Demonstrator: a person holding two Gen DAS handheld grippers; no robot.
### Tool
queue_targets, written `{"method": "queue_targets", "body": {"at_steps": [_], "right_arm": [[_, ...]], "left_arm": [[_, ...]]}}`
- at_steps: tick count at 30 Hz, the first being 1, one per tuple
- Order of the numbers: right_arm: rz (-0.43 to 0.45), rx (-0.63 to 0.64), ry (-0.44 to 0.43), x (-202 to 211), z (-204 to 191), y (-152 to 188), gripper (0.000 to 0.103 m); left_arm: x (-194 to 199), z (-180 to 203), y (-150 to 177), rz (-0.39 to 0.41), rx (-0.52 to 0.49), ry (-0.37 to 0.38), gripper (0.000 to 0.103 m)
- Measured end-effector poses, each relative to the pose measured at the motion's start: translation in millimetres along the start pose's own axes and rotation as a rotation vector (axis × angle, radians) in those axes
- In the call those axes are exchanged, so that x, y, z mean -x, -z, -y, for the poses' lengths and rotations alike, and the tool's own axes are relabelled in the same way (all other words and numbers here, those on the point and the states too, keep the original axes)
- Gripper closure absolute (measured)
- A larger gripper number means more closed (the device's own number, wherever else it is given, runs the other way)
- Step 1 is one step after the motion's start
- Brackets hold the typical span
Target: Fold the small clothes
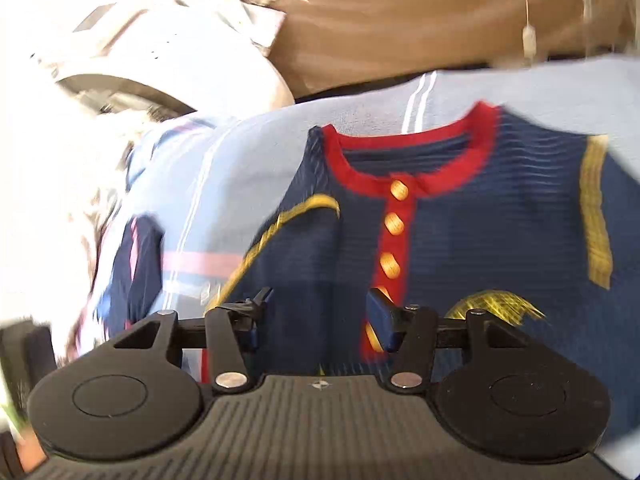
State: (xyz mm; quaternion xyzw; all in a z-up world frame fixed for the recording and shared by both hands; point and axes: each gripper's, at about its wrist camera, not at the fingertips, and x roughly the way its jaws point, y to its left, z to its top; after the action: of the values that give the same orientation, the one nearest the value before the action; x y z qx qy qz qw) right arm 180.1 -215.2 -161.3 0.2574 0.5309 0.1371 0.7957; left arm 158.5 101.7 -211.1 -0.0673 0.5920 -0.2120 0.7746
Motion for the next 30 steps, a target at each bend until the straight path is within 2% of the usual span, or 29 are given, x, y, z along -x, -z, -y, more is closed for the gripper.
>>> {"method": "queue_targets", "body": {"at_steps": [2, 4, 5, 7, 8, 9, 11, 12, 13, 16, 18, 20, 23, 25, 26, 27, 28, 29, 30], "right_arm": [[-0.029, -0.005, -0.004, -31, -2, -12, 0.024], [-0.082, 0.029, 0.038, -52, -4, -17, 0.024], [-0.102, 0.046, 0.066, -60, -5, -16, 0.029], [-0.085, 0.044, 0.064, -63, -6, -15, 0.036], [-0.075, 0.038, 0.054, -62, -6, -16, 0.072], [-0.077, 0.045, 0.056, -62, -8, -18, 0.097], [-0.08, 0.082, 0.103, -62, -17, -26, 0.097], [-0.065, 0.095, 0.097, -60, -24, -32, 0.097], [-0.048, 0.106, 0.077, -61, -31, -40, 0.097], [-0.007, 0.14, 0.055, -63, -54, -69, 0.098], [-0.001, 0.171, 0.016, -74, -70, -86, 0.099], [0.01, 0.214, 0.02, -86, -85, -101, 0.101], [0.023, 0.2, -0.024, -106, -103, -123, 0.101], [-0.005, 0.233, 0.025, -121, -113, -130, 0.101], [-0.01, 0.266, 0.057, -124, -116, -129, 0.091], [-0.011, 0.273, 0.066, -122, -115, -126, 0.073], [-0.014, 0.254, 0.04, -114, -110, -123, 0.064], [-0.016, 0.231, -0.005, -103, -104, -119, 0.049], [-0.013, 0.221, -0.034, -90, -99, -114, 0.036]], "left_arm": [[-10, -5, -1, 0.005, 0.019, -0.003, 0.002], [-20, -8, -5, 0.014, 0.03, 0.013, 0.003], [-26, -8, -7, 0.018, 0.028, 0.013, 0.004], [-33, -8, -11, 0.04, 0.027, 0.006, 0.01], [-33, -8, -13, 0.062, 0.03, 0.019, 0.014], [-33, -7, -16, 0.074, 0.036, 0.029, 0.026], [-34, -7, -22, 0.069, 0.052, 0.017, 0.047], [-32, -8, -25, 0.069, 0.063, 0.011, 0.064], [-29, -12, -28, 0.076, 0.084, 0.012, 0.068], [-16, -25, -37, 0.114, 0.151, 0.035, 0.068], [-11, -36, -41, 0.137, 0.195, 0.025, 0.068], [-10, -48, -46, 0.151, 0.223, -0.007, 0.068], [-4, -72, -51, 0.176, 0.287, -0.069, 0.067], [1, -86, -54, 0.192, 0.332, -0.107, 0.063], [4, -90, -56, 0.191, 0.335, -0.118, 0.063], [8, -90, -57, 0.194, 0.328, -0.117, 0.06], [12, -89, -57, 0.199, 0.318, -0.101, 0.05], [16, -84, -56, 0.199, 0.308, -0.077, 0.04], [19, -80, -55, 0.197, 0.296, -0.055, 0.025]]}}
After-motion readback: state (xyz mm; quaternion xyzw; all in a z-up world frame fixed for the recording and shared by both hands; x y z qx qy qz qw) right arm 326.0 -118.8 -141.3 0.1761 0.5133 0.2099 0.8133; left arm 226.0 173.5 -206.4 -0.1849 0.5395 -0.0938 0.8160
